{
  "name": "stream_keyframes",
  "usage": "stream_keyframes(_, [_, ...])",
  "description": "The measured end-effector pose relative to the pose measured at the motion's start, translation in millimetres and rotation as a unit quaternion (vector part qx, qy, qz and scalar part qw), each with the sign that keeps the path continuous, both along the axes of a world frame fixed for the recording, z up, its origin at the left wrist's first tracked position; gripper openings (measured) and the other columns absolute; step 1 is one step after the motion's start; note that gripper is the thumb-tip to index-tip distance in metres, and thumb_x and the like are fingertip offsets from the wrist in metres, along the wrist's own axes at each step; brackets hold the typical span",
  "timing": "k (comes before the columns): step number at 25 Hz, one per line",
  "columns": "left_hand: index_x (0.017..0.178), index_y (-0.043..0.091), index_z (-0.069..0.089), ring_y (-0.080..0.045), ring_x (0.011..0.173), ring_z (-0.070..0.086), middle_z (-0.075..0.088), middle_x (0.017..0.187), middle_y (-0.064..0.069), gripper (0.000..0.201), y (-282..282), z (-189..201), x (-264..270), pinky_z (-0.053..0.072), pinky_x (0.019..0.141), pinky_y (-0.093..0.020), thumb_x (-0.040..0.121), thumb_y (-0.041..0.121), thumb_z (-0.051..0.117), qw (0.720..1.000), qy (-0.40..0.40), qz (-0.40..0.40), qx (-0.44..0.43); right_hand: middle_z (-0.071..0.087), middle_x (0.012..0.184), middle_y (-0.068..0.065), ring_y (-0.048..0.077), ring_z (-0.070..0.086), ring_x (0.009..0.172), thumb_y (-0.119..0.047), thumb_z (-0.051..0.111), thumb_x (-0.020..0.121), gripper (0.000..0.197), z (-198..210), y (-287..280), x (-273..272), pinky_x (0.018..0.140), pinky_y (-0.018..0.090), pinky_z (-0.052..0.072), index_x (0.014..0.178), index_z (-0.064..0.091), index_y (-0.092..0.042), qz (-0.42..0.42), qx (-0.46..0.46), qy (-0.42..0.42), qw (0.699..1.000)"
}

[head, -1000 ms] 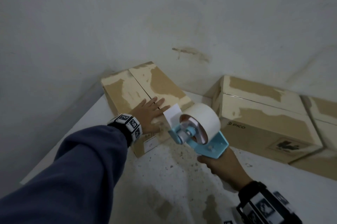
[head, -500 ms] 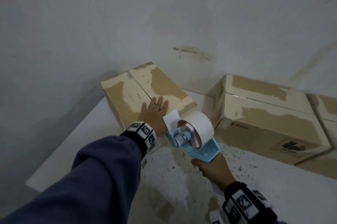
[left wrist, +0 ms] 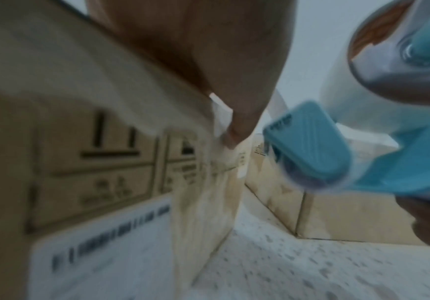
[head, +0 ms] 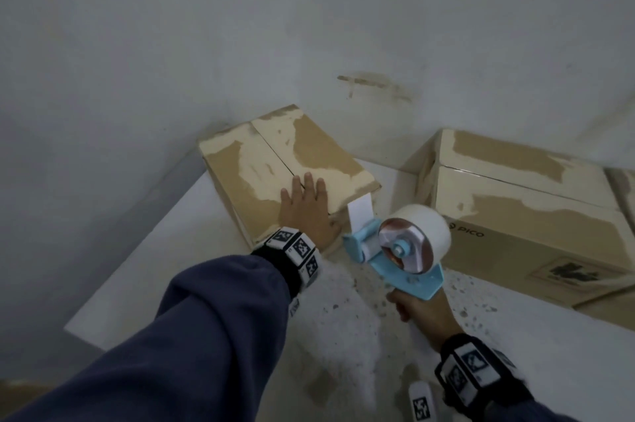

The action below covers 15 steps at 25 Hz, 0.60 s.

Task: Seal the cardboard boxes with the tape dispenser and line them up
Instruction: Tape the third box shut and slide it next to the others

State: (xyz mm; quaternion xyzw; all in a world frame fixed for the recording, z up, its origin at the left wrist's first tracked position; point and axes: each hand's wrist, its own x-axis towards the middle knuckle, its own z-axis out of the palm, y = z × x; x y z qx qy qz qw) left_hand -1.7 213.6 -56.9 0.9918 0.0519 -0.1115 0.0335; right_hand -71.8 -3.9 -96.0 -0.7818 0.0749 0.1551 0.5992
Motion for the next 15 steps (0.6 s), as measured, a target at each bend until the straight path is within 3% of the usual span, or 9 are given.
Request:
stream_keyframes(3, [0.150, 0.008, 0.000, -0.038, 0.146, 0.001, -0.002, 0.159, -0.015, 0.081, -4.3, -3.4, -2.6, 0.010, 0.117, -0.052, 0.093, 0.057, 0.029, 0.999, -0.038, -0.004, 0.015, 0.047, 0.048, 0.000, 0.014, 0.039, 0.041, 0.013, 0.061, 0.075, 0.031, 17.9, -4.2, 13.9, 0.047, 0.030, 0.035, 0.063, 0.044, -0.010, -0.014, 0.024, -0.038, 0.999])
stream_keyframes(7, [0.150, 0.008, -0.001, -0.038, 0.146, 0.003, 0.000, 0.159, -0.015, 0.088, 7.7, 3.6, -11.0, 0.013, 0.118, -0.047, 0.090, 0.057, 0.042, 0.997, -0.030, -0.062, 0.043, 0.049, 0.049, -0.001, 0.013, 0.041, 0.041, 0.011, 0.062, 0.075, 0.026, 48.1, 5.4, 27.8, 0.043, 0.025, 0.037, 0.065, 0.047, -0.008, 0.010, 0.014, -0.096, 0.995])
stream_keyframes(11, [0.150, 0.012, -0.006, -0.033, 0.147, -0.003, -0.007, 0.160, -0.010, 0.096, 41.6, 4.0, -30.9, 0.007, 0.119, -0.043, 0.086, 0.057, 0.050, 0.982, 0.009, -0.182, 0.056, 0.053, 0.052, 0.002, 0.014, 0.046, 0.043, 0.004, 0.066, 0.076, 0.022, 69.3, 16.0, 40.0, 0.048, 0.029, 0.040, 0.066, 0.051, -0.008, 0.022, -0.003, -0.116, 0.993])
stream_keyframes(15, [0.151, 0.017, 0.004, -0.034, 0.147, 0.003, 0.002, 0.160, -0.009, 0.102, 89.5, 4.1, -36.1, 0.012, 0.118, -0.046, 0.077, 0.056, 0.062, 0.946, -0.016, -0.316, 0.070, 0.052, 0.051, 0.003, 0.016, 0.047, 0.043, 0.005, 0.067, 0.076, 0.022, 88.8, 32.9, 49.2, 0.047, 0.030, 0.041, 0.066, 0.051, -0.008, 0.042, 0.019, -0.122, 0.991])
